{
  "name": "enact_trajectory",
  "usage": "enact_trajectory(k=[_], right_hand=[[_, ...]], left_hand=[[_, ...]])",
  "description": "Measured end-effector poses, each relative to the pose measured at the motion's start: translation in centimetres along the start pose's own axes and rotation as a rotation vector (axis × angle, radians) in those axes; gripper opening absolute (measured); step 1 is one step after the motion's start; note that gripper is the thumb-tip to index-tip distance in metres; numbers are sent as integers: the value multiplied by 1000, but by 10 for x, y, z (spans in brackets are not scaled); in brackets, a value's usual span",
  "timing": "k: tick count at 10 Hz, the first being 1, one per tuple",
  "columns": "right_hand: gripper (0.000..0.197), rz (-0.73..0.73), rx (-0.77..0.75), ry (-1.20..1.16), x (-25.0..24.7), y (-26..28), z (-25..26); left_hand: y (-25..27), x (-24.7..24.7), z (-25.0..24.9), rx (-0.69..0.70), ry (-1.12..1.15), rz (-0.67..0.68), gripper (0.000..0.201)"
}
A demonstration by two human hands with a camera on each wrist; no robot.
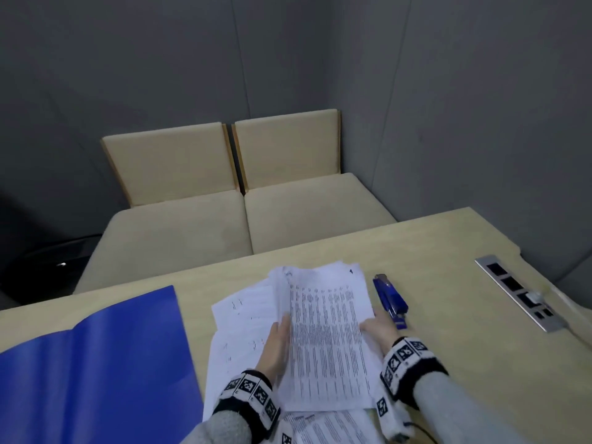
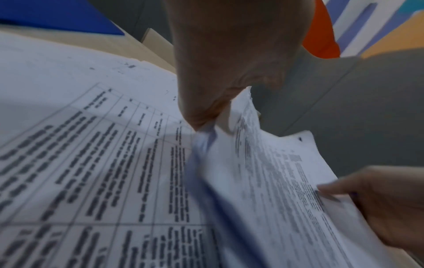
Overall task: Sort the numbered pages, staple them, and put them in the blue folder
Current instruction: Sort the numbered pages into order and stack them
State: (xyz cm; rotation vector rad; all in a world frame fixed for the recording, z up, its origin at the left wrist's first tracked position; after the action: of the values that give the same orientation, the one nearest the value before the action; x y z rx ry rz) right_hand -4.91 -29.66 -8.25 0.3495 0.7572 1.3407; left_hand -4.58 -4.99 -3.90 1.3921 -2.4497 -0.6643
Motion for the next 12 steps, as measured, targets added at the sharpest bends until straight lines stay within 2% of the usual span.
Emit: enact_trajectory(k=[1,2,3,4,5,6,7,8,9,10,11,12], right_hand=[[51,-139,30,299,18,12,4],[73,-187,-34,238,6,16,17],[87,78,-64,-166,-9,23,32],[38,228,-149,-289,-33,47,64],[21,89,-158,-174,-87,60,72],[27,-115,-87,-166,-158,52,35],[19,-218,100,-22,-202,63,-16],[28,-261,339,124,-228,58,-78],[29,-251,452,470,-217,59,-100],[27,-375,508,462,-211,65,-105],[36,-507,549,357,-228,42,-121],[59,-644,347,476,-213,50,-70]], left_hand=[[-18,-11,26,50,-191,-59,50],[-16,-21,5,187,-141,-44,32],[1,-26,-39,236,-7,-22,40],[2,-16,-65,263,11,28,29],[-3,-9,-68,195,-198,13,13],[-5,-18,-51,107,-707,-42,22],[-6,-22,-23,47,-1055,2,46],[-8,-24,1,-23,-1191,6,65],[-12,-22,9,-35,-1245,-17,62],[-14,-19,8,-14,-1274,-10,53],[-16,-15,6,59,-1275,-16,40],[-18,-11,0,201,-1246,-32,26]])
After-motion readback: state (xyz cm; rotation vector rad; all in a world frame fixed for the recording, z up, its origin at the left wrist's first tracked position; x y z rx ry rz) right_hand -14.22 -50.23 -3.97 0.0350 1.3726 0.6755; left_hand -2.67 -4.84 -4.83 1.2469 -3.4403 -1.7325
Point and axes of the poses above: each hand's wrist, its own y-axis away from the middle knuckle, its own x-axis out of the palm, z = x × y, the point moved 6 cm from there along -y, towards the middle knuckle, and after that the axes turned 12 degrees about z, right-handed, at the moved point
